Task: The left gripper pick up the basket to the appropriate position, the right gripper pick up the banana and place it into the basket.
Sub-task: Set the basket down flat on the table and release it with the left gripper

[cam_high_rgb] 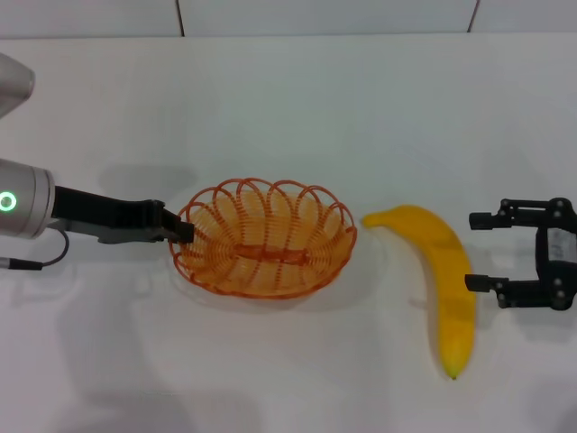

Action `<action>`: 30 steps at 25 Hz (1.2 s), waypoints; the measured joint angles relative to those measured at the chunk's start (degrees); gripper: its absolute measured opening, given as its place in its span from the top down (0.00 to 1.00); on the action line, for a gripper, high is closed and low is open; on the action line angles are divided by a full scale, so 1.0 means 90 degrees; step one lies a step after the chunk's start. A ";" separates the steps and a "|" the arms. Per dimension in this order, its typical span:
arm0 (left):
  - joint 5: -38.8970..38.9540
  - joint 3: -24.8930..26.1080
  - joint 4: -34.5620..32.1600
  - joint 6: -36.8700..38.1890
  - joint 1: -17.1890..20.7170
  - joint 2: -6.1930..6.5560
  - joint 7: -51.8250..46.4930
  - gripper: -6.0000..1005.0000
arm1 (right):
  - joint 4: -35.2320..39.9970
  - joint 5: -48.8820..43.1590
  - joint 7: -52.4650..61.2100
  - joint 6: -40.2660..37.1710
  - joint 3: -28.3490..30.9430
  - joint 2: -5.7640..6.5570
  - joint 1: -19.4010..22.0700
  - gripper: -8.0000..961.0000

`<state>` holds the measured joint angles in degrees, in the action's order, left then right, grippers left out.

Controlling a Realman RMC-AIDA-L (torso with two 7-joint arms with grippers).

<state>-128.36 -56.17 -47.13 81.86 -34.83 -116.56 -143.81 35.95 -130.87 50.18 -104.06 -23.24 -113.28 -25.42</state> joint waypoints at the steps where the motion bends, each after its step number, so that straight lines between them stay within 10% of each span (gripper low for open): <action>1: 0.0003 0.0007 -0.0002 0.0040 0.0000 0.0001 -0.0018 0.94 | 0.0000 0.0000 0.0000 -0.0001 0.0019 0.0002 0.0006 0.31; 30: 0.0030 0.0406 -0.0146 0.0422 0.0103 0.0097 0.0050 0.94 | 0.0000 0.0000 0.0003 -0.0010 0.0043 0.0019 0.0056 0.33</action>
<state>-128.10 -52.52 -48.45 85.65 -33.90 -115.68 -143.36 35.94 -130.87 50.21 -104.15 -22.85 -113.11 -24.91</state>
